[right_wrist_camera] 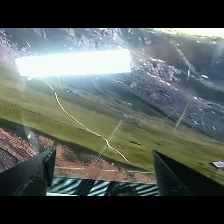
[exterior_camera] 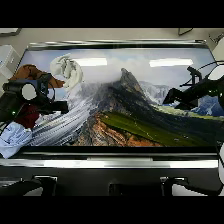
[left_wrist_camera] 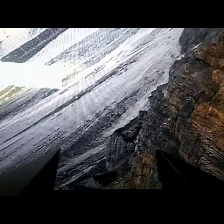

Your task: Fold the clothes and pants, and hang the long-sleeved shirts on hangers.

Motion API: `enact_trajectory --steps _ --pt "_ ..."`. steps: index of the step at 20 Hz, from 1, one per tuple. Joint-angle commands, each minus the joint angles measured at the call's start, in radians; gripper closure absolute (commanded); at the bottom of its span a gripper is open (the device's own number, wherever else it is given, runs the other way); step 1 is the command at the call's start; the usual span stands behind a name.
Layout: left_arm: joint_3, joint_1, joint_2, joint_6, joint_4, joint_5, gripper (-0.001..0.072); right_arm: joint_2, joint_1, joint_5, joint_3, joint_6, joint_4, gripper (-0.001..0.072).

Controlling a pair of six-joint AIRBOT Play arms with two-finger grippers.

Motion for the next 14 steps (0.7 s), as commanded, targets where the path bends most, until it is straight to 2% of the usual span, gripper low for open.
enact_trajectory --steps 1,14 --pt "0.0 -0.001 0.001 0.0 0.001 0.0 0.0005 0.0 0.001 0.0 0.0 0.0 0.0 0.0032" --pt "0.0 -0.001 0.001 0.0 -0.001 0.001 0.0005 0.0 0.001 -0.01 0.0 0.003 0.006 0.0033"
